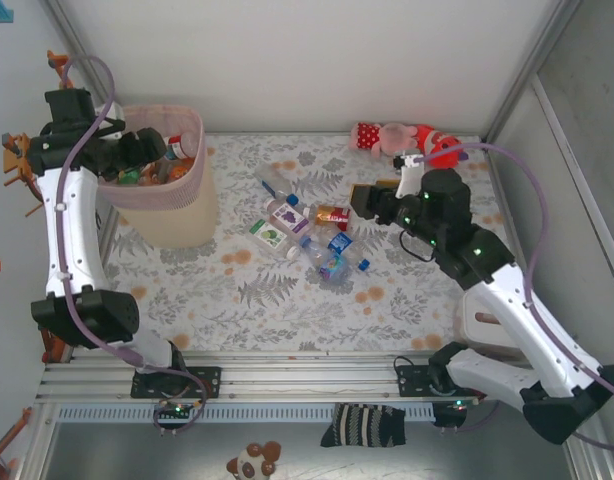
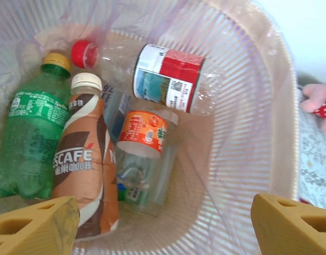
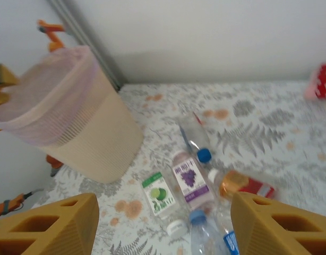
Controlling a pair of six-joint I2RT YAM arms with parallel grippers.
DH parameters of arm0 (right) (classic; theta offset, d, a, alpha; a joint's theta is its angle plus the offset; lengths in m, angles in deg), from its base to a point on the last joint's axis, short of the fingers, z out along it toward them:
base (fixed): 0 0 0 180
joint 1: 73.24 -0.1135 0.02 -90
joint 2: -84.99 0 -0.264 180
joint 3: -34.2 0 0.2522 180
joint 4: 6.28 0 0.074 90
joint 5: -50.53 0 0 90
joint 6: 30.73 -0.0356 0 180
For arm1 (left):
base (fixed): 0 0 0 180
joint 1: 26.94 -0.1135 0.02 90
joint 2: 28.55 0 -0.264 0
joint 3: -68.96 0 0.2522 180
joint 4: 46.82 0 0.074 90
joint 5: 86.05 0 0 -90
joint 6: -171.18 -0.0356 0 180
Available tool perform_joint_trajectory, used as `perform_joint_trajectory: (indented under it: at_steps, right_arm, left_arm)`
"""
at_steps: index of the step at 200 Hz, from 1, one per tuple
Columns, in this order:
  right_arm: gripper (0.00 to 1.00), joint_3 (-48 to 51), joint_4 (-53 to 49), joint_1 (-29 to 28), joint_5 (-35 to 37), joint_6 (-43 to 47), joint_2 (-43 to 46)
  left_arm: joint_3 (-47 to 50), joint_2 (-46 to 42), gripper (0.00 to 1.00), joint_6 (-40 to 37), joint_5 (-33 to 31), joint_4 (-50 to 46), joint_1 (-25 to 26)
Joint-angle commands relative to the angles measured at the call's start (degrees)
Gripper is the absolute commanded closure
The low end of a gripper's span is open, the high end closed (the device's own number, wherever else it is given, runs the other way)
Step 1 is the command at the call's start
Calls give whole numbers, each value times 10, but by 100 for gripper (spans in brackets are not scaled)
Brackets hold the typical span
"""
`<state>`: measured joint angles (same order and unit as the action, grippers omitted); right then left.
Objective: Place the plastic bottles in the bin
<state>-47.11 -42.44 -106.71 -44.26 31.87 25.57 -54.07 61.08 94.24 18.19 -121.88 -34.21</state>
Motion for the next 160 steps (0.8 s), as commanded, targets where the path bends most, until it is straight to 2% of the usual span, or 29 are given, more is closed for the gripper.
perform_joint_trajectory:
  at_steps: [1, 21, 40, 94, 127, 160]
  right_arm:
    - [35, 16, -29, -1, 48, -99, -34]
    - [36, 25, -29, 0, 30, -95, -65]
    - [37, 32, -33, 0, 20, -56, -87]
    - [39, 49, -110, -1, 12, 213, -163]
    - [40, 43, -170, 0, 45, 328, -228]
    - [42, 58, -183, 1, 55, 408, -283]
  left_arm:
    - [35, -34, 15, 2, 44, 50, -3]
    - [63, -56, 14, 7, 73, 75, -3]
    - [88, -73, 13, 17, 98, 97, -3]
    - [166, -120, 13, 32, 160, 156, -3]
    - [188, -135, 13, 35, 165, 165, -3]
    - [193, -140, 13, 34, 165, 159, -3]
